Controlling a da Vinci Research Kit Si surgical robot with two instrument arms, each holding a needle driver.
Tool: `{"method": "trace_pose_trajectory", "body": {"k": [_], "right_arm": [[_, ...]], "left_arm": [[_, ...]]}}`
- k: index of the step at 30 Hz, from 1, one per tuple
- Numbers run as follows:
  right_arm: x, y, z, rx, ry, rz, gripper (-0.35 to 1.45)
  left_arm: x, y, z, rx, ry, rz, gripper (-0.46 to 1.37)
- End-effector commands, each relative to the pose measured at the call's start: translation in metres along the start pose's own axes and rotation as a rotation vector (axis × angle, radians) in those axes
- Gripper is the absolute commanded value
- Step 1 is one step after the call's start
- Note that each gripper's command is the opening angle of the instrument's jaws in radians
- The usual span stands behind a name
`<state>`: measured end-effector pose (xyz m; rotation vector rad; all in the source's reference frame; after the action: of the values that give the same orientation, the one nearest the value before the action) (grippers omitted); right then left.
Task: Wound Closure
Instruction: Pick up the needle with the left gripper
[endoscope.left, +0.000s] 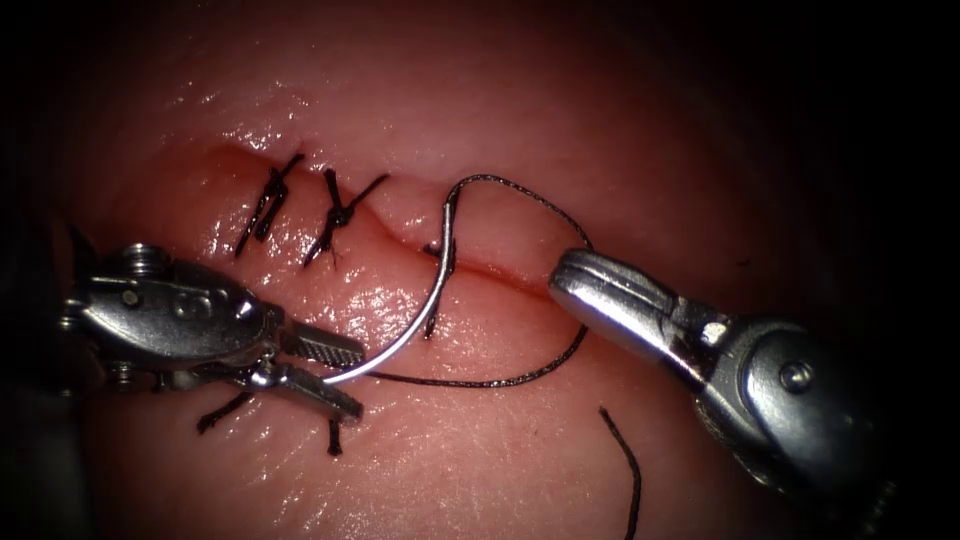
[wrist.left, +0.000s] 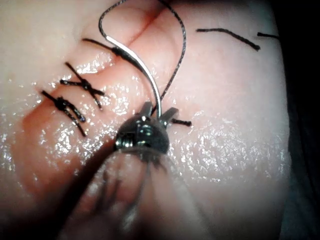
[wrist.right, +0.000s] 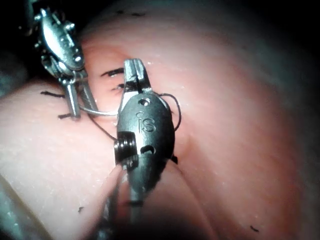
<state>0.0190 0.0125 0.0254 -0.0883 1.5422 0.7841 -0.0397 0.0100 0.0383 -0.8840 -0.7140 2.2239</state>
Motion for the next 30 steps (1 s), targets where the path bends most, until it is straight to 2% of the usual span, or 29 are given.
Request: {"method": "trace_pose_trajectory", "body": {"k": [1,2,5,12,19,21,23,27,30], "right_arm": [[0.0000,0.0000,0.0000,-0.001,0.000,0.000,-0.35],[0.0000,0.0000,0.0000,-0.001,0.000,0.000,-0.35],[0.0000,0.0000,-0.0001,-0.001,0.000,0.000,-0.35],[0.0000,0.0002,-0.0002,0.000,0.000,0.000,-0.35],[0.0000,0.0002,-0.0002,-0.009,-0.001,0.065,-0.06],[0.0001,0.0001,-0.0001,-0.013,-0.001,0.101,0.02],[0.0002,-0.0001,0.0000,-0.052,-0.005,0.160,0.08],[0.0005,-0.0006,0.0006,-0.153,-0.015,0.220,0.37],[0.0008,-0.0010,0.0011,-0.202,-0.035,0.239,0.84]], "left_arm": [[0.0001,0.0000,-0.0001,-0.006,0.000,-0.007,-0.27],[0.0002,-0.0001,-0.0002,-0.008,0.000,-0.008,-0.35],[0.0008,-0.0002,-0.0006,-0.004,-0.002,-0.016,-0.35],[0.0026,0.0002,-0.0021,0.083,0.028,-0.027,-0.35],[0.0039,0.0010,-0.0028,0.154,0.050,-0.029,-0.35],[0.0046,0.0010,-0.0028,0.202,0.054,-0.019,-0.35],[0.0051,0.0011,-0.0028,0.232,0.059,-0.009,-0.35],[0.0062,0.0016,-0.0024,0.301,0.070,-0.016,-0.35],[0.0065,0.0019,-0.0021,0.339,0.073,-0.024,-0.35]]}}
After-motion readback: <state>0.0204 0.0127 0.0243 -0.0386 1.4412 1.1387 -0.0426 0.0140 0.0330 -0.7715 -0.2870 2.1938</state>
